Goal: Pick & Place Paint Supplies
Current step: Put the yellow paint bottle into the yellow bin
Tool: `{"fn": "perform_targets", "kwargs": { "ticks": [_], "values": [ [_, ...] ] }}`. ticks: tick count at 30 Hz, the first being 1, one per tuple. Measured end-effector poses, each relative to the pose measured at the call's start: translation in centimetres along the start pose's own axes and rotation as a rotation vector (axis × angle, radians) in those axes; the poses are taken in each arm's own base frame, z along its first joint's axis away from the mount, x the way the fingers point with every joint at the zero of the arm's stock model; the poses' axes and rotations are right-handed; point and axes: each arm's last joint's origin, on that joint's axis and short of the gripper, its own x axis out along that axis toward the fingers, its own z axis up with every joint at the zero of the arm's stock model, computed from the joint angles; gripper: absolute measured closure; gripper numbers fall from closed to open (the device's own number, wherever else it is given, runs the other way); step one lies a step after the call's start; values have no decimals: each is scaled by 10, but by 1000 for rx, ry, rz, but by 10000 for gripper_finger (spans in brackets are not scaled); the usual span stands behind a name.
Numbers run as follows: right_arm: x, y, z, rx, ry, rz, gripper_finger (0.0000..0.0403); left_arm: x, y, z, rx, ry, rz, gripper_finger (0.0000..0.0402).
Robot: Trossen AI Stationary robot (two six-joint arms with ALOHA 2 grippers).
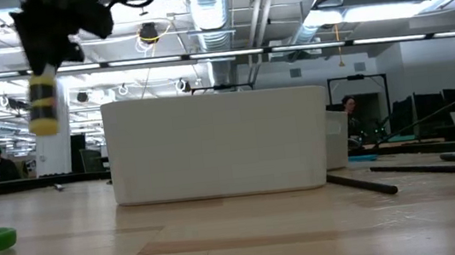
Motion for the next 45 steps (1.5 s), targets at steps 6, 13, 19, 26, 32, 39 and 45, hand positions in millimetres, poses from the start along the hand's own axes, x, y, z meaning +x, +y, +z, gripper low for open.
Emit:
{"fn": "perform_targets", "kwargs": {
  "ticks": [6, 13, 19, 26, 32, 39, 45],
  "values": [
    [0, 0, 0, 0, 0, 0, 178, 36, -17, 2, 10, -14, 4, 291],
    [0, 0, 0, 0, 0, 0, 178, 54, -27, 2, 44, -50, 47, 291],
    [0, 0, 0, 0, 1, 0, 178, 51, -30, 11, 46, -167, 39, 291],
    [0, 0, 0, 11, 1, 0, 178, 35, -28, 18, 31, -233, 40, 291],
    [0, 0, 0, 18, 1, -1, 178, 2, -31, 22, 130, -251, 131, 291],
    [0, 0, 0, 19, 1, -2, 178, -20, -17, 71, 246, -206, 207, 291],
    [0, 0, 0, 18, 1, -2, 178, -17, 3, 105, 302, -97, 214, 291]
  ]
}}
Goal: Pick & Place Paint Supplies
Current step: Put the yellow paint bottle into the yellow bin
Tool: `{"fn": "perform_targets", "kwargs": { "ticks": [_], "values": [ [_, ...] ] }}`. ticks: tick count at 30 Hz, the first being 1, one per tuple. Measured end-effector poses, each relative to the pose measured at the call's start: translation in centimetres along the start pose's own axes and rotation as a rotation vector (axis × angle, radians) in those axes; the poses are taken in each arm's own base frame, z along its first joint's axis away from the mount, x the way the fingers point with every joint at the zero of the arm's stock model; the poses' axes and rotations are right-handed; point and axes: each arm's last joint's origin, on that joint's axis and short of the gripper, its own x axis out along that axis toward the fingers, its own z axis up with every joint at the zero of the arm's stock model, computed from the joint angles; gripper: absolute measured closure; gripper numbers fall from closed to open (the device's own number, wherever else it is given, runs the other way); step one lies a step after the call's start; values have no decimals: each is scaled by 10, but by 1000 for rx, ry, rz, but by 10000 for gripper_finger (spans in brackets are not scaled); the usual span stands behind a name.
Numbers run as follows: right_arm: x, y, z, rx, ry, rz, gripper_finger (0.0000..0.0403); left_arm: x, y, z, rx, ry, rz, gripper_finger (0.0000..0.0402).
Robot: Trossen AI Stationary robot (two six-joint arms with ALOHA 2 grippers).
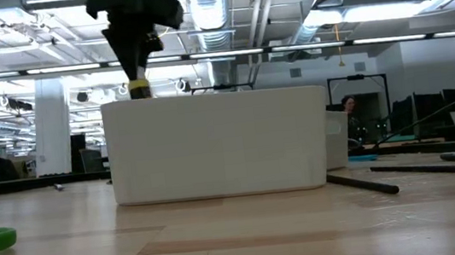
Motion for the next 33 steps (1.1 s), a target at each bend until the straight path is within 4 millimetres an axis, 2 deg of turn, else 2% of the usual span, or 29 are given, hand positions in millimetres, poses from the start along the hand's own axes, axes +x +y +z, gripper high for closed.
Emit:
{"fn": "perform_targets", "kwargs": {
  "ticks": [6, 11, 23, 33],
  "values": [
    [0, 0, 0, 0, 0, 0, 178, 3, 2, 25, 82, 35, -12, 291],
    [0, 0, 0, 0, 0, 0, 178, 4, -9, 41, 116, 82, -27, 291],
    [0, 0, 0, -16, 0, 0, 178, 17, -32, 63, -39, 96, -55, 291],
    [3, 0, -1, -62, 9, -1, 178, 31, -31, 73, -170, 89, -50, 291]
  ]
}}
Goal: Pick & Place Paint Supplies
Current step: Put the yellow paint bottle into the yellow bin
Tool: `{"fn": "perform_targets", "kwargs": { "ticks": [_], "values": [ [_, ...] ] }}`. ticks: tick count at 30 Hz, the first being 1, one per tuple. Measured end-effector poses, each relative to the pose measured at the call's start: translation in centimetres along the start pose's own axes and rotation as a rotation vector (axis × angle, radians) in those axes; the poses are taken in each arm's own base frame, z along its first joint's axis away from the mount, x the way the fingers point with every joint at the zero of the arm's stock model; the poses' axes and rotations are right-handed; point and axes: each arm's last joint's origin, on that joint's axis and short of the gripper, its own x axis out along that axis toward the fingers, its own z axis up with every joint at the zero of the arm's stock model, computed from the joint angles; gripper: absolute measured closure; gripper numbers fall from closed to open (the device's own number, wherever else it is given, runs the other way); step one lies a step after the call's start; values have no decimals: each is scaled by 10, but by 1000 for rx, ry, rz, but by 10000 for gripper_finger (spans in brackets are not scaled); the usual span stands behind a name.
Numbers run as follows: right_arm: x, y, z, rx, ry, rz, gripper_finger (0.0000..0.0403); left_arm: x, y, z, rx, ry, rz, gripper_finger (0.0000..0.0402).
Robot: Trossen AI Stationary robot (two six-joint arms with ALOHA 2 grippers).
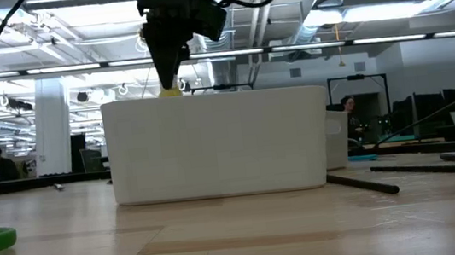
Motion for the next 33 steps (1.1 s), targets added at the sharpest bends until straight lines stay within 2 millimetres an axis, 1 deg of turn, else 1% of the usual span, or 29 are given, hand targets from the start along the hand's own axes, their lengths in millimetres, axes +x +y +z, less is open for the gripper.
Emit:
{"fn": "perform_targets", "kwargs": {
  "ticks": [9, 15, 20, 33],
  "values": [
    [7, 0, -3, -12, 21, -1, 178, 17, -1, 12, -53, 10, 1, 291],
    [6, 0, -3, -18, 19, -1, 178, 19, 2, 17, -71, -31, 17, 291],
    [6, -2, -2, -20, 13, -9, 178, 22, 5, 16, -81, -25, 15, 291],
    [6, -1, -1, -36, -1, -8, 178, 35, 4, 15, -97, -15, -1, 291]
  ]
}}
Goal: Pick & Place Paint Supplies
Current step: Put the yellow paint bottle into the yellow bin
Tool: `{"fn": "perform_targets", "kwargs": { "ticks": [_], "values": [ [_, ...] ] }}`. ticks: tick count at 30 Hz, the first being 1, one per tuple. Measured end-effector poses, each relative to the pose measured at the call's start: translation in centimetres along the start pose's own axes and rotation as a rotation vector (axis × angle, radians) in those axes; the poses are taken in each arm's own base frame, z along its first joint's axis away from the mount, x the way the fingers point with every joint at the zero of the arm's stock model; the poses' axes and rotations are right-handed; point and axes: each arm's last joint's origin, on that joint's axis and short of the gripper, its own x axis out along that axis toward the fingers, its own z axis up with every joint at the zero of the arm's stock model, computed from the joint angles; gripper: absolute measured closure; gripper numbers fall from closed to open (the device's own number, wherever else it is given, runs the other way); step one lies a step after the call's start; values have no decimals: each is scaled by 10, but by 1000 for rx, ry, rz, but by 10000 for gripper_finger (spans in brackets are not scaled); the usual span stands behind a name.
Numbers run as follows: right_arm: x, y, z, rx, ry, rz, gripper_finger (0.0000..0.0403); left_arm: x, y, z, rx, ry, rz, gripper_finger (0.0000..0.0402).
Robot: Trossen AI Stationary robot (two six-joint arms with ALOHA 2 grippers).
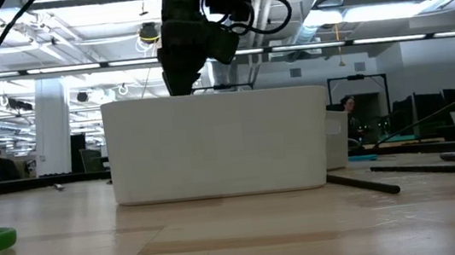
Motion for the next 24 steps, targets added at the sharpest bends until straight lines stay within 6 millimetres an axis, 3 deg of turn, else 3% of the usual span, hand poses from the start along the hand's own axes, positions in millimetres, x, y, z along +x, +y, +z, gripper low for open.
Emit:
{"fn": "perform_targets", "kwargs": {
  "ticks": [24],
  "values": [
    [0, 0, 0, -7, 2, 0, 178, 8, 9, 1, -25, 1, -8, 291]
  ]
}}
